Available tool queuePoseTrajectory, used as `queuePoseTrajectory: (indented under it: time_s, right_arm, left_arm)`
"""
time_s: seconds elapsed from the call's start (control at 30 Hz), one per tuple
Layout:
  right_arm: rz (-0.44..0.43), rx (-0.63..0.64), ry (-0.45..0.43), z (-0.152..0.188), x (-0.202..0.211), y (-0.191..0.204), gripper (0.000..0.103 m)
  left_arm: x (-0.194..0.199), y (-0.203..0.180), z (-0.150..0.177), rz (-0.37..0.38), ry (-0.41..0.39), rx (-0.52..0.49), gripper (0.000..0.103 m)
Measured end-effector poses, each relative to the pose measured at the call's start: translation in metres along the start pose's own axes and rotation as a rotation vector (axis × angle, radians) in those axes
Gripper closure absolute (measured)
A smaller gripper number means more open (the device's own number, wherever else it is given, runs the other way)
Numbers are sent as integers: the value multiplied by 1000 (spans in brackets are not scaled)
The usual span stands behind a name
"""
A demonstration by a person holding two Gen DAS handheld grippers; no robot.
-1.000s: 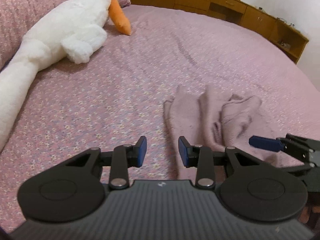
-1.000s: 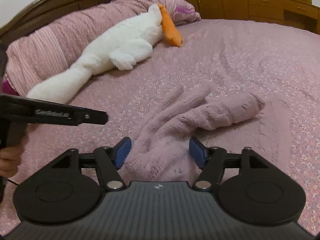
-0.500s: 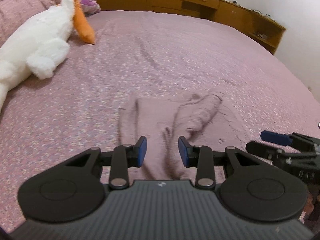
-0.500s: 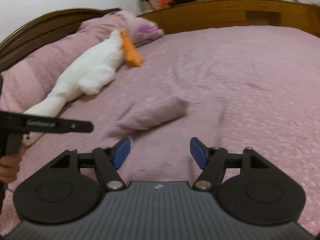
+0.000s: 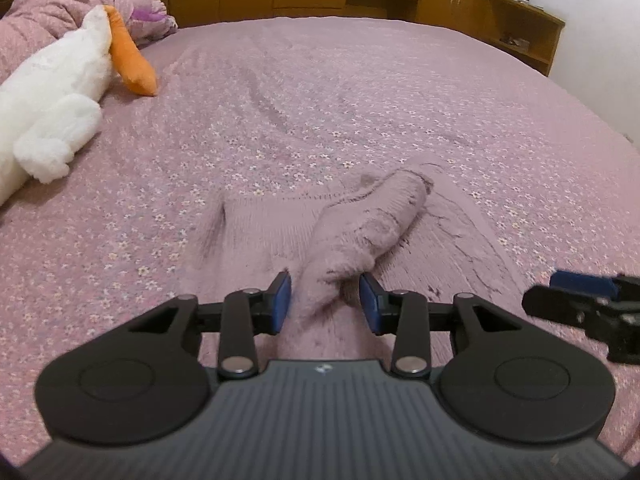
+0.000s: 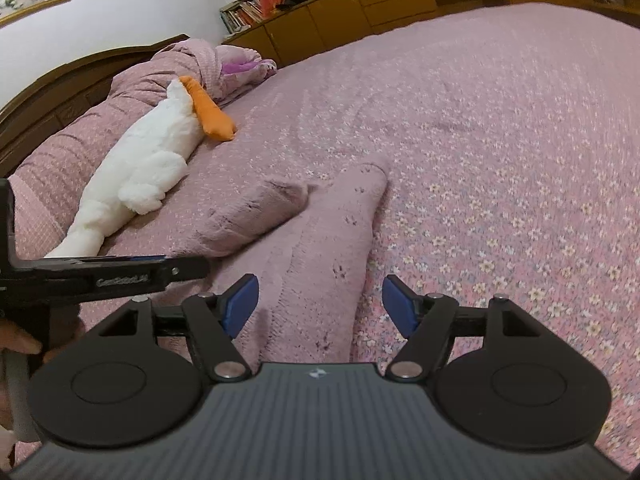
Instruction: Fold small clothes
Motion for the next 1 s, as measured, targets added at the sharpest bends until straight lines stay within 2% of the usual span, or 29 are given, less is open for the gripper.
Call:
queuePoseTrajectory:
  time_s: [0.3, 0.4, 0.43, 0.5, 0.6, 0.67, 0.77, 0.83, 1.0]
  right_arm:
    - [-32, -22, 20, 14, -19, 8, 28]
    - [-53, -21, 25, 18, -24, 14, 27]
    - [-56, -18, 23, 18, -24, 16, 27]
    - [-46, 3, 16, 18, -24, 23, 27]
    - [-61, 46, 1, 17, -18, 35, 27]
    - [-76, 91, -9, 18, -15, 44, 27]
    - [-69, 152, -13, 22, -16, 54, 27]
    - [-54, 184, -17, 26, -16, 58, 27]
    - [-55, 165, -9, 27, -16, 54, 26]
  left_arm:
    - [-20, 16, 2, 7, -57, 101, 63]
    - [-20, 21, 1, 0, -85, 121, 87]
    - [-18, 22, 0, 1, -91, 122, 88]
    - [-8, 25, -3, 4, -120, 127, 89]
    - [11, 35, -8, -30, -185, 140, 89]
    - [7, 51, -5, -44, -167, 189, 89]
    - [-5, 70, 6, -22, -109, 275, 86]
    - [-2, 75, 5, -15, -120, 300, 81]
    - [15, 79, 0, -44, -140, 299, 82]
Point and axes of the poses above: each gripper's, at about its wrist camera, not at the fingertips, and x roughly against the way its jaws point, y to its left, z to its underside, the point moved 8 cm from there along -x, roughly the way its jaws point, and after that the axes turned 7 degrees about z, right-handed, at the moved point
